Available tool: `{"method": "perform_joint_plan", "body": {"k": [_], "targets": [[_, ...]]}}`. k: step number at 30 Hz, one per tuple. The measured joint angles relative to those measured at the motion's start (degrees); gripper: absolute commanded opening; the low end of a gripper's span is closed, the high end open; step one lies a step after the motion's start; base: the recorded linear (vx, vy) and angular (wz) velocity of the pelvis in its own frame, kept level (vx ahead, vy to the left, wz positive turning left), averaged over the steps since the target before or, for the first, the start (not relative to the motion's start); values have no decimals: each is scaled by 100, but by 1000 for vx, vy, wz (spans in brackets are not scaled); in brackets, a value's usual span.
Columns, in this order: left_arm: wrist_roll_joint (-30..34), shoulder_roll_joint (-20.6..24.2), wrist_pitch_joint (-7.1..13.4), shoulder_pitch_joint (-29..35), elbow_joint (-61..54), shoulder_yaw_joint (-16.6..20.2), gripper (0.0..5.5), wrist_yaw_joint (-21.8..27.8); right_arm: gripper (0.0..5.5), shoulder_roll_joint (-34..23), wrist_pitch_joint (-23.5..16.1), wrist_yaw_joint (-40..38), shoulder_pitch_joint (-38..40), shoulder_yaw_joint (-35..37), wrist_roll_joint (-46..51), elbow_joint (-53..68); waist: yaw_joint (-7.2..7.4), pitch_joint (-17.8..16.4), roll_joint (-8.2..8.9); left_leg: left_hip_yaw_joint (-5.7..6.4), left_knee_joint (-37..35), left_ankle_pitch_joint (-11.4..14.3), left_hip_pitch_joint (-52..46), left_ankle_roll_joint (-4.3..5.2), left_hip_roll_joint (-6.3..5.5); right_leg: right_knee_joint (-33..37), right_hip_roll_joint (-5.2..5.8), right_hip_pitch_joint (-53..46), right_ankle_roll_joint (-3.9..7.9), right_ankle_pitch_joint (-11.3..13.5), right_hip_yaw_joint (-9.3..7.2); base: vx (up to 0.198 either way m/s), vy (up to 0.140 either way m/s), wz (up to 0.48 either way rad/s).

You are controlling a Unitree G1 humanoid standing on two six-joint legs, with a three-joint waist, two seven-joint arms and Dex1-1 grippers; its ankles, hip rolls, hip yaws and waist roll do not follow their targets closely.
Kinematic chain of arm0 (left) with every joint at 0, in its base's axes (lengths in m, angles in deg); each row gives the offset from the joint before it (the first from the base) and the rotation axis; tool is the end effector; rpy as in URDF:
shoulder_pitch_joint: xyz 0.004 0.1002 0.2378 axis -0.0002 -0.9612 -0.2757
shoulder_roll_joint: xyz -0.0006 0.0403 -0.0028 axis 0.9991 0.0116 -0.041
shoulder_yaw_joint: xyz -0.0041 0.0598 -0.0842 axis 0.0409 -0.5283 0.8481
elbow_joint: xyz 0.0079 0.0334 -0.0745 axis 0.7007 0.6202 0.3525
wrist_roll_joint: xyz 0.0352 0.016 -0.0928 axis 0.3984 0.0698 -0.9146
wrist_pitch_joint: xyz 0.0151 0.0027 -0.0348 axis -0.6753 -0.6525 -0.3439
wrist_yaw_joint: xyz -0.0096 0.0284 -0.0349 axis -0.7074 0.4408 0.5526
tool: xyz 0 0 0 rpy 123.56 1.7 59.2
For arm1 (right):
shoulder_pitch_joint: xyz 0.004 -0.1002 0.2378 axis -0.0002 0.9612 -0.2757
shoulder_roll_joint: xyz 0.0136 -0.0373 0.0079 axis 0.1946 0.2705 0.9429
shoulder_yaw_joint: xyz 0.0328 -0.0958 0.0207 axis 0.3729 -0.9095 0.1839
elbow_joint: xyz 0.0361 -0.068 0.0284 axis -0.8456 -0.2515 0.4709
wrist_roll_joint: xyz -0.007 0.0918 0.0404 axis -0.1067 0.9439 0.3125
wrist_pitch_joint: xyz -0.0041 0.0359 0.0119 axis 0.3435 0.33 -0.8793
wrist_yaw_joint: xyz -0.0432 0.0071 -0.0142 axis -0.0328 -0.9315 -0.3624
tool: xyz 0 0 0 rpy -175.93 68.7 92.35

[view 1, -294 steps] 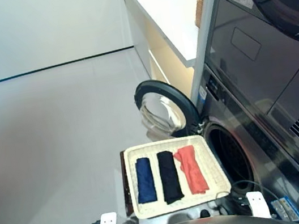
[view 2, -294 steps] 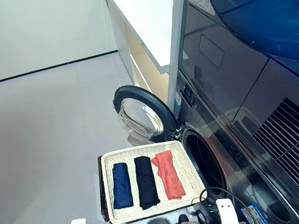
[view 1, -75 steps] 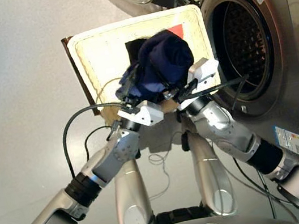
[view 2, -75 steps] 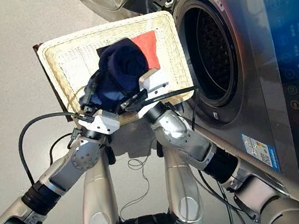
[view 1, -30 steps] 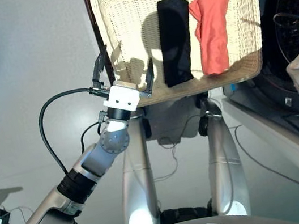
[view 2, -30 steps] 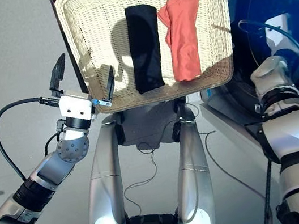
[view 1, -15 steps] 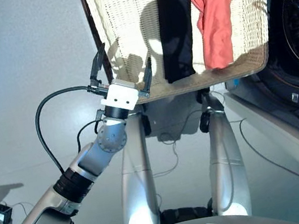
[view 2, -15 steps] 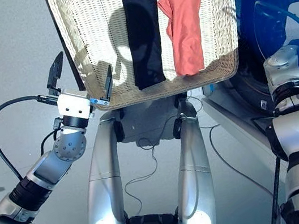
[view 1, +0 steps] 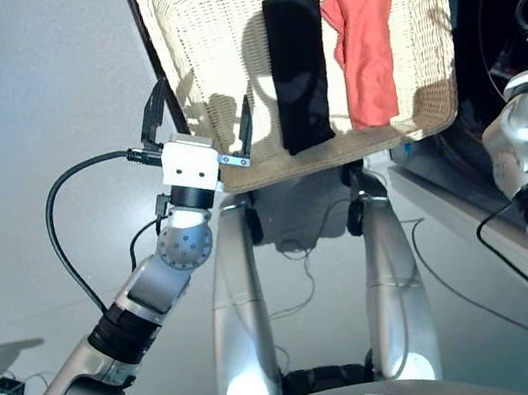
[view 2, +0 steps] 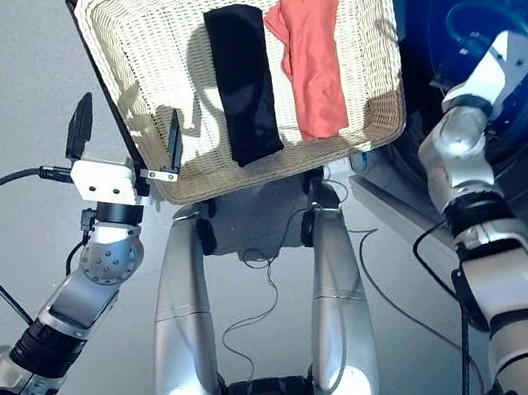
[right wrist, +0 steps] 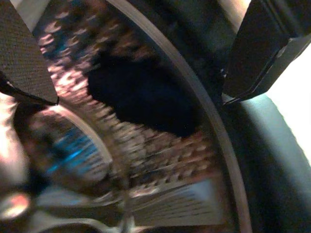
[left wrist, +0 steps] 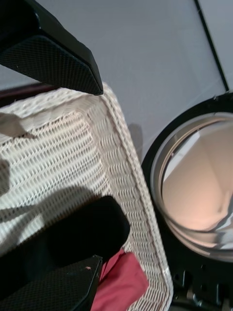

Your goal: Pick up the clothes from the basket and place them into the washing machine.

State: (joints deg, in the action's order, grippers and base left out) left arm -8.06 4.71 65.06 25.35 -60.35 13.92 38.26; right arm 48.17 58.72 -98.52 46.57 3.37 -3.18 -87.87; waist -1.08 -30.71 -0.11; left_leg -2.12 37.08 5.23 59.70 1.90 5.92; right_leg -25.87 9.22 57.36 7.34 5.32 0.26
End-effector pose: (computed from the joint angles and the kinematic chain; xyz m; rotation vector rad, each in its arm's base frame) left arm 0.2373 0.1410 0.1351 0.2966 -0.6394 -0.2037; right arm 0.2960 -0.2544 0.1378 0.0606 -0.4212 -0.5398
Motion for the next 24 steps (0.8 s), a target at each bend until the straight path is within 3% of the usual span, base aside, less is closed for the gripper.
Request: {"method": "perform_joint_plan", "body": {"k": [5, 11, 12, 18, 24], "targets": [[-24, -1, 3, -131, -1, 111, 550, 242, 550, 441, -55, 984, 613, -264, 572, 658, 105, 3, 79, -15, -97, -2, -88, 3, 9, 117, -8, -75, 1, -2, -3, 0, 0, 0], [-9, -52, 4, -345, 0, 211, 550, 363, 550, 858, -161, 1919, 1560, -784, 1171, 1849, 111, 4, 98, -103, -399, -16, -461, -14, 19, 406, -14, -417, -51, 42, -18, 0, 0, 0], [-7, -80, 3, -383, 3, 266, 550, 364, 550, 900, -164, 2043, 1636, -841, 1231, 2016, 112, 3, 100, -104, -405, -18, -499, 17, 29, 417, -20, -457, -42, 35, -23, 0, 0, 0], [34, -244, 4, -373, 218, 314, 550, 384, 550, 889, -169, 2424, 1630, -999, 1378, 2744, 116, 4, 106, -125, -394, 20, -671, 42, 82, 470, -66, -627, -34, 26, -27, 0, 0, 0], [-27, -638, 24, -306, 941, -43, 550, 507, 550, 811, -175, 2406, 1485, -1184, 1072, 3168, 132, 10, 161, -140, -402, 54, -826, 36, 105, 480, -86, -777, -52, 20, -5, 0, 0, 0]]}}
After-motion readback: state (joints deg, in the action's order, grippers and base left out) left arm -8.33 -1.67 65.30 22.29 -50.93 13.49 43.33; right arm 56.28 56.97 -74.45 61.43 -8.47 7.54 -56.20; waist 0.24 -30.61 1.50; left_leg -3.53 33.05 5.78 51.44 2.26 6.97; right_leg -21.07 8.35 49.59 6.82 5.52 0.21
